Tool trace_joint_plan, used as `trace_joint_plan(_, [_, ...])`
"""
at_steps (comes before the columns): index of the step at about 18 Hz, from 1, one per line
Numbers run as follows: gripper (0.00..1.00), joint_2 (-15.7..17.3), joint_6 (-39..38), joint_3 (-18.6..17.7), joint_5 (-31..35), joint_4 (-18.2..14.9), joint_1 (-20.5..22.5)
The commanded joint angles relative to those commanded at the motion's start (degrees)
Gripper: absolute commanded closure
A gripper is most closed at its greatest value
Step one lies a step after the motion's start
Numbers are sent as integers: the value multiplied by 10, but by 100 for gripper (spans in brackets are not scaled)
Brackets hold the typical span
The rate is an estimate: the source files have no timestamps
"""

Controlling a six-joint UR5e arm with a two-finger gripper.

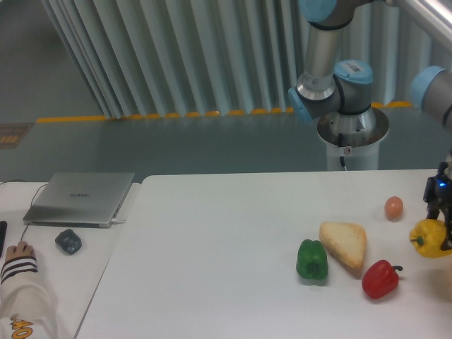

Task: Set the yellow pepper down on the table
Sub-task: 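Carry the yellow bell pepper in and lower it beside the red pepper, then set the yellow pepper on the table and open the gripper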

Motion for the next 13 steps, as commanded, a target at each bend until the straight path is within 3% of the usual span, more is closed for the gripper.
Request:
trace_joint_plan(4, [57,-3,-26,-40,19,38,-17])
trace_joint_plan(10, [53,-9,-27,-52,29,37,-19])
trace_joint_plan(11, [43,-9,-27,-51,29,36,-19])
trace_joint_plan(12, [17,-10,-27,-51,28,37,-19])
trace_joint_plan(13, [0,-11,-27,-51,28,37,-19])
